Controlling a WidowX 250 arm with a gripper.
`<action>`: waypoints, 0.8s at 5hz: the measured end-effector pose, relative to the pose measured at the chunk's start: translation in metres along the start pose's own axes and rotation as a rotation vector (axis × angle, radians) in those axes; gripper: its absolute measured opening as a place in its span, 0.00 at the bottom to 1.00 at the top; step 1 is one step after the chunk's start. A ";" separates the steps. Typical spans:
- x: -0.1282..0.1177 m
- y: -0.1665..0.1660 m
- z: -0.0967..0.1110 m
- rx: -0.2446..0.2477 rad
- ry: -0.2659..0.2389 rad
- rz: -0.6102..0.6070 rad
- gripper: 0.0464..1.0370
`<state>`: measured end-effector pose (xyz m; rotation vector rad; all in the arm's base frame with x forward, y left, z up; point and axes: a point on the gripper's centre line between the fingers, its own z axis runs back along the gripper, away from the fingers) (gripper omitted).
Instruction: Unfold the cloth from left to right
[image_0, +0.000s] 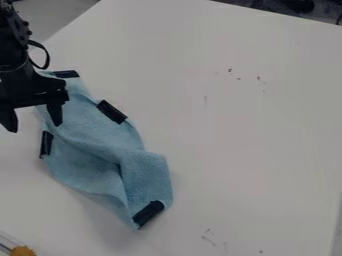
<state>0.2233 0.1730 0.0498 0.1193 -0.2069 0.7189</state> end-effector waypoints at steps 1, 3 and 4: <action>-0.002 -0.001 -0.004 0.003 0.018 0.000 0.96; 0.002 -0.057 0.007 0.013 -0.022 -0.141 0.96; 0.006 -0.080 -0.007 -0.028 0.005 -0.174 0.96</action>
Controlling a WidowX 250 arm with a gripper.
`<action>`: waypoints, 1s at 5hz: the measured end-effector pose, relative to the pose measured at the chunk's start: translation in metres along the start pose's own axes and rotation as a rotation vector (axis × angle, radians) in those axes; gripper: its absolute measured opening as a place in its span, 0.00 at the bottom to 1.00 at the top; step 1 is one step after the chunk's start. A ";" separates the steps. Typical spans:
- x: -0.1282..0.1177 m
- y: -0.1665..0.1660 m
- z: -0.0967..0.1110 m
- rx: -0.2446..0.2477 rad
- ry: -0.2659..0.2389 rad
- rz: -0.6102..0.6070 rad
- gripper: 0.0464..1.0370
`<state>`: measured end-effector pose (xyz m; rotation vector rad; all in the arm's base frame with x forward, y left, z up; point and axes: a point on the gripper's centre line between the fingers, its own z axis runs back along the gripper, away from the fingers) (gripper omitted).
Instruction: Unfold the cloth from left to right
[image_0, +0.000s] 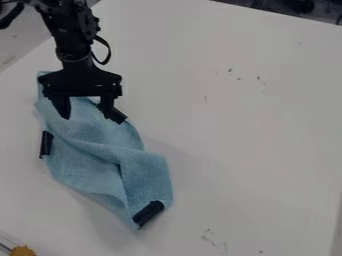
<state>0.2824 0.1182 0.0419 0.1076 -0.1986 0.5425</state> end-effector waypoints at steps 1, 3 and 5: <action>0.006 -0.013 -0.023 -0.092 0.034 0.015 0.96; 0.043 -0.028 -0.031 -0.137 -0.011 -0.008 0.96; 0.045 -0.031 -0.032 -0.132 -0.019 -0.016 0.96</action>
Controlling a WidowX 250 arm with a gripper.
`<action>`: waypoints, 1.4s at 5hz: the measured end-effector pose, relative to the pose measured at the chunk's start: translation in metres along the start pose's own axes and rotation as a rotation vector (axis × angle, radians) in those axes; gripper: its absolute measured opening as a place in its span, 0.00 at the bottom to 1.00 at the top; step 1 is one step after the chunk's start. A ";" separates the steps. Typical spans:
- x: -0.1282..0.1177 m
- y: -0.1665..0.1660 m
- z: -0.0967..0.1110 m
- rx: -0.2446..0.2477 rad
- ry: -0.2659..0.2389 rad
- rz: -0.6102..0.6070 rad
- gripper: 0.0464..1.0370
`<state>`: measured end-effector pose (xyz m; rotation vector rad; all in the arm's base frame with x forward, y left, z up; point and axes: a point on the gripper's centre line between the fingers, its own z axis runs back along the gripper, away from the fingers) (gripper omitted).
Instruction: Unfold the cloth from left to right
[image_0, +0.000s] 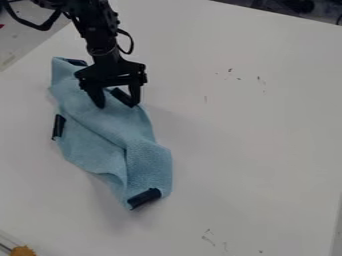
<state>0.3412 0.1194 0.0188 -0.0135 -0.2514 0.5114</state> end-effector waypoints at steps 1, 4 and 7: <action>-0.001 0.005 0.004 0.105 -0.031 -0.026 0.96; 0.000 -0.019 0.014 0.106 -0.033 -0.073 0.96; 0.013 -0.025 -0.015 0.022 0.014 -0.053 0.91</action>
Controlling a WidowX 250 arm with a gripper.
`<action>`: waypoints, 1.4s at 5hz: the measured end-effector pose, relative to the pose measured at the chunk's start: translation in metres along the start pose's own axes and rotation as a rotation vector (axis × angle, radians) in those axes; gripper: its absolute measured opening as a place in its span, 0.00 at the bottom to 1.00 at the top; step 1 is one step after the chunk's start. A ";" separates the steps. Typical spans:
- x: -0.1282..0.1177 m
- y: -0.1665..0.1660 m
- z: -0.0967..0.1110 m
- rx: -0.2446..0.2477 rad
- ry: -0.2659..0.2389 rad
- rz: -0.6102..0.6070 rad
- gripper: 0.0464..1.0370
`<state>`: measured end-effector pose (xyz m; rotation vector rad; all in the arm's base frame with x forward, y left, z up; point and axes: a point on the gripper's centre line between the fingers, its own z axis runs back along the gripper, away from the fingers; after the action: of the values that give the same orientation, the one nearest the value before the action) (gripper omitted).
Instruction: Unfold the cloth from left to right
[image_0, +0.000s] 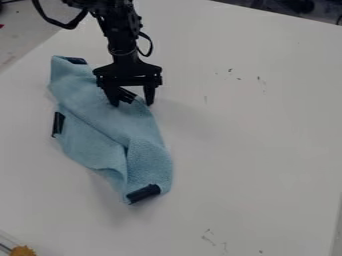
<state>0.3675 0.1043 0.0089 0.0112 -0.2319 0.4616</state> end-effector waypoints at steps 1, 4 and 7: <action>0.003 0.007 -0.003 0.003 0.001 0.014 0.64; -0.008 0.016 0.003 0.046 -0.021 -0.022 0.10; -0.017 -0.026 0.063 0.101 -0.178 -0.139 0.02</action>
<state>0.3500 0.0693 0.0674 0.1669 -0.3796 0.3334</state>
